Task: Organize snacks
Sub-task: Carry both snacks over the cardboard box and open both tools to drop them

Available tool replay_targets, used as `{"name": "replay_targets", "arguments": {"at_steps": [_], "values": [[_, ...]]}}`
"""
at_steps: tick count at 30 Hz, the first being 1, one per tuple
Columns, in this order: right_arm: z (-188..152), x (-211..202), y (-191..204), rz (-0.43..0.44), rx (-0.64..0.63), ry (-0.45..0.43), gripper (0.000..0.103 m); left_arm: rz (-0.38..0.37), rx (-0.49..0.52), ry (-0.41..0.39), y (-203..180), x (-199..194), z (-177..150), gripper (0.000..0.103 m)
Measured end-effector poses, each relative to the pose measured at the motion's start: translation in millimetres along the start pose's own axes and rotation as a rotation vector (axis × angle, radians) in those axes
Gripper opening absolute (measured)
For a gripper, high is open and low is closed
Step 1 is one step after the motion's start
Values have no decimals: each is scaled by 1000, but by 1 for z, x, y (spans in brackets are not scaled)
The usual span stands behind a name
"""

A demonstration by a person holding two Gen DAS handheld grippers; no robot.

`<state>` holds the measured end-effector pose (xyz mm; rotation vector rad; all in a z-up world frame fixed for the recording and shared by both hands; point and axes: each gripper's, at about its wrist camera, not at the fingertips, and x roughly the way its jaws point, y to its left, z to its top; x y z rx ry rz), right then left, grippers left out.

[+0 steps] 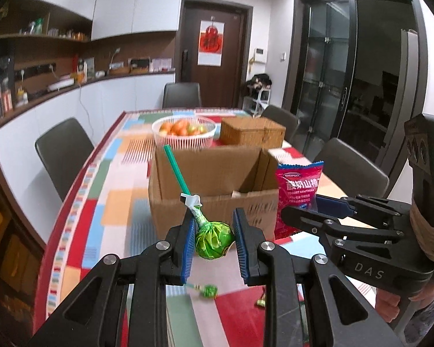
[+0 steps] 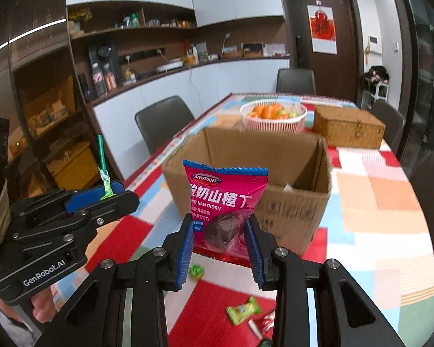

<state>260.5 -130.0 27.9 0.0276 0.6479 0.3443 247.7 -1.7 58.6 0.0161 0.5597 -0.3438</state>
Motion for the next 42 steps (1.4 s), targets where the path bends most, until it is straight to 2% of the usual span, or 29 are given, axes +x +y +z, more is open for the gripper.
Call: {"name": "replay_targets", "arguments": {"at_steps": [8, 15, 23, 33, 34, 35, 36, 37, 39, 42], "values": [[35, -6, -14, -29, 17, -76, 35, 0, 23, -42, -2, 11, 36, 26], [58, 7, -31, -35, 45, -87, 35, -9, 28, -19, 3, 39, 57, 26], [76, 34, -50, -43, 88, -54, 35, -8, 18, 30, 9, 76, 74, 26], [82, 73, -60, -63, 85, 26, 35, 5, 13, 132, 16, 130, 79, 26], [82, 75, -61, -66, 87, 30, 36, 21, 22, 142, 16, 134, 79, 36], [83, 78, -62, -68, 87, 32, 36, 40, 25, 147, 16, 134, 79, 60], [83, 81, -62, -72, 80, 33, 39, 68, 26, 139, 17, 133, 79, 70], [82, 84, -63, -86, 74, 43, 48, 93, 32, 114, 17, 128, 76, 71], [80, 82, -65, -118, 87, 43, 58, 119, 57, 93, 15, 118, 72, 71], [71, 69, -67, -163, 92, 13, 58, 121, 76, 68, 11, 103, 66, 71]]}}
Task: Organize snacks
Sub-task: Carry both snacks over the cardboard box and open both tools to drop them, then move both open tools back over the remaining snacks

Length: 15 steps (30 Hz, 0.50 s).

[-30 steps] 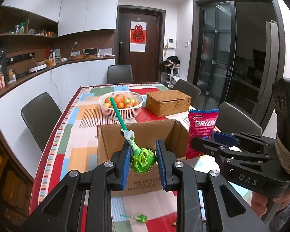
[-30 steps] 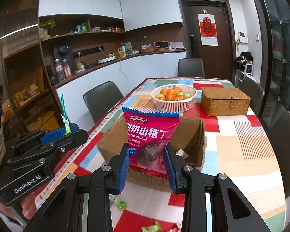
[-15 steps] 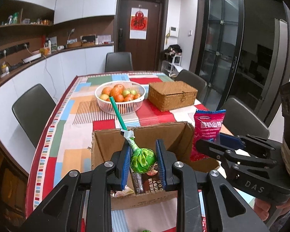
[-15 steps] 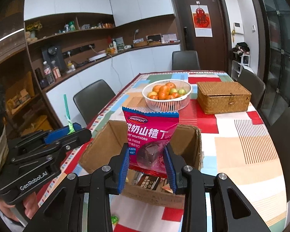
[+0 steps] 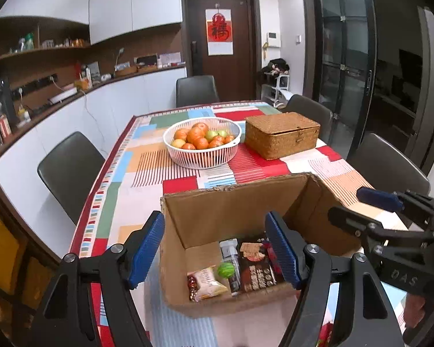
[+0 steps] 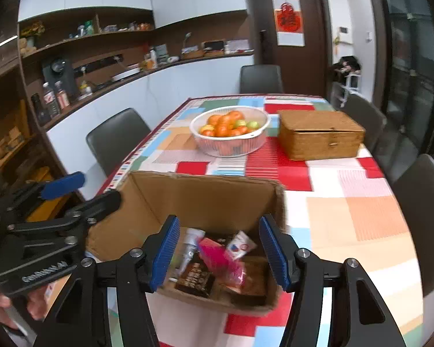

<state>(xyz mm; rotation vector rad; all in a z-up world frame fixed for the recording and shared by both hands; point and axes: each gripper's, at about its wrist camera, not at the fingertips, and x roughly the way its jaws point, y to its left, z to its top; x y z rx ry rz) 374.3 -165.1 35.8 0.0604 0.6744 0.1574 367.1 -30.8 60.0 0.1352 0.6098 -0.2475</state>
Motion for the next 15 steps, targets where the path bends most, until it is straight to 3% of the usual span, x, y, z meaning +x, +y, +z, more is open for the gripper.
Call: {"name": "replay_targets", "arguments": {"at_steps": [6, 15], "values": [[-18, -38, 4, -73, -40, -55, 58, -2, 21, -58, -8, -40, -18, 72], [-59, -74, 10, -55, -59, -45, 58, -11, 42, -77, -21, -82, -58, 74]]}}
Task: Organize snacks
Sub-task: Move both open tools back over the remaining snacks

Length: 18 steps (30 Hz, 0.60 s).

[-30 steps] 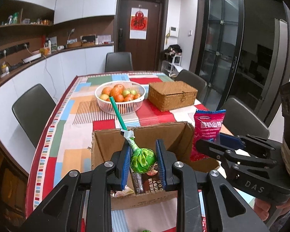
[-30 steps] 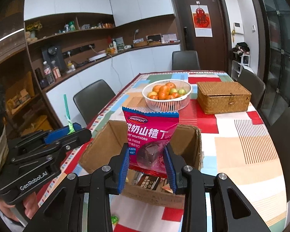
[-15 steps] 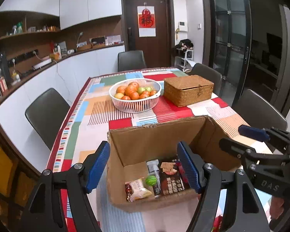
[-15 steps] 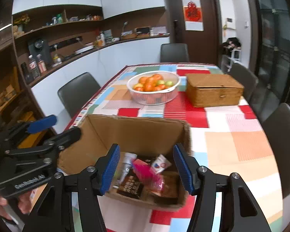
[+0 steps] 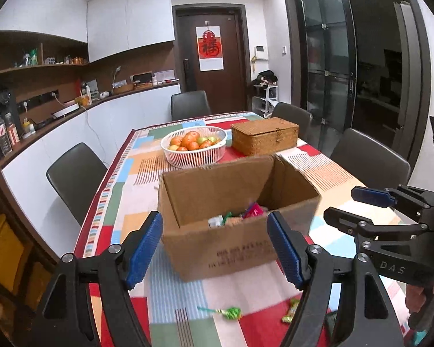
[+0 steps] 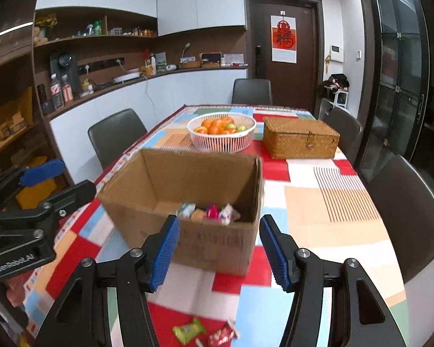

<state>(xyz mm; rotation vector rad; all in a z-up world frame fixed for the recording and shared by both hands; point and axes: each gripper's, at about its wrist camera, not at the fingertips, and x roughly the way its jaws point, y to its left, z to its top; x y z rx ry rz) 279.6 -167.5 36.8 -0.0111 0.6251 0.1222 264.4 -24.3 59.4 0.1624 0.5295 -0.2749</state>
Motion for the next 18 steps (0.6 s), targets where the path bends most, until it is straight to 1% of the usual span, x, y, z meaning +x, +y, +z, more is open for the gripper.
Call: {"name": "replay_targets", "arguments": {"at_steps": [3, 6, 11, 13, 18], "values": [[-14, -4, 1, 2, -4, 24, 58, -14, 16, 4, -8, -8, -13, 74], [-27, -7, 0, 9, 1, 49, 58, -44, 32, 18, -16, -11, -26, 74], [-48, -12, -6, 2, 17, 88, 58, -97, 61, 74, -30, -3, -48, 74], [-58, -12, -9, 0, 25, 108, 58, -106, 73, 95, -37, 1, -56, 73], [-83, -6, -16, 9, 55, 188, 58, -154, 99, 144, -52, 11, -76, 73]]}}
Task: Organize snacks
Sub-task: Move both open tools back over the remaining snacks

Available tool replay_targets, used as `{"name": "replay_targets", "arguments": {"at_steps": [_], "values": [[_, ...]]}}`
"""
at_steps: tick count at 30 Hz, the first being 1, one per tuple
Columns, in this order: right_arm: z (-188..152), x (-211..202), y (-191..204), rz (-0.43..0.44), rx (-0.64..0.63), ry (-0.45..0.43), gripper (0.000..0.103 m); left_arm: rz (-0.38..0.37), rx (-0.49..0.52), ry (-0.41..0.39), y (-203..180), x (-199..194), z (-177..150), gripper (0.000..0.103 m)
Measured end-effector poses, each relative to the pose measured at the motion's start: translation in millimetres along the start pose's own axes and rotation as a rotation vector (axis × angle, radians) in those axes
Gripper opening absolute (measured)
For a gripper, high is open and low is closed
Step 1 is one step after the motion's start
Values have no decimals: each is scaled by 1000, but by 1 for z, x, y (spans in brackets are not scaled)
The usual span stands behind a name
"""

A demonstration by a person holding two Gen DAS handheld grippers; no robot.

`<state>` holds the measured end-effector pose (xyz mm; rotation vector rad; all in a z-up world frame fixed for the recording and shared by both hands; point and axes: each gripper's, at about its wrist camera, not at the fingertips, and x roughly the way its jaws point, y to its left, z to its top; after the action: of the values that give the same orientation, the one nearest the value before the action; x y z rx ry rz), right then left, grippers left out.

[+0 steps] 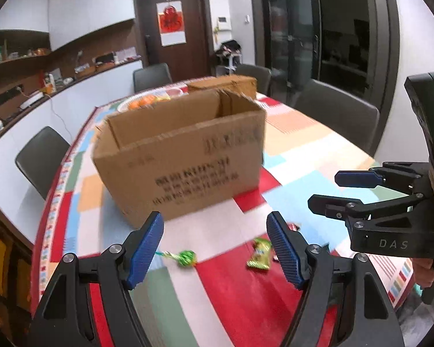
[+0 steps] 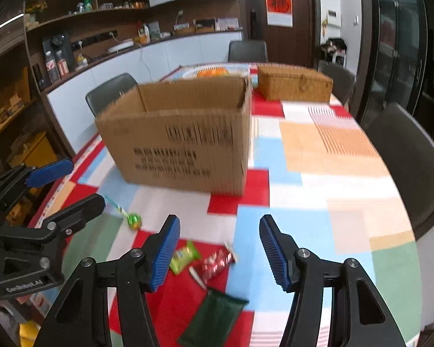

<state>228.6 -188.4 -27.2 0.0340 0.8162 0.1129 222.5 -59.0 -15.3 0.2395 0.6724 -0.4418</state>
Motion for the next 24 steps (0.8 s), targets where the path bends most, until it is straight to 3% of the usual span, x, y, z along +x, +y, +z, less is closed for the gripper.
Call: {"name": "replay_targets", "arguments": {"at_steps": [14, 24], "values": [[-64, 23, -10, 11, 128, 251, 58, -94, 64, 108, -16, 29, -44, 67], [-80, 38, -3, -36, 147, 350, 58, -152, 151, 145, -21, 53, -50, 65]]}}
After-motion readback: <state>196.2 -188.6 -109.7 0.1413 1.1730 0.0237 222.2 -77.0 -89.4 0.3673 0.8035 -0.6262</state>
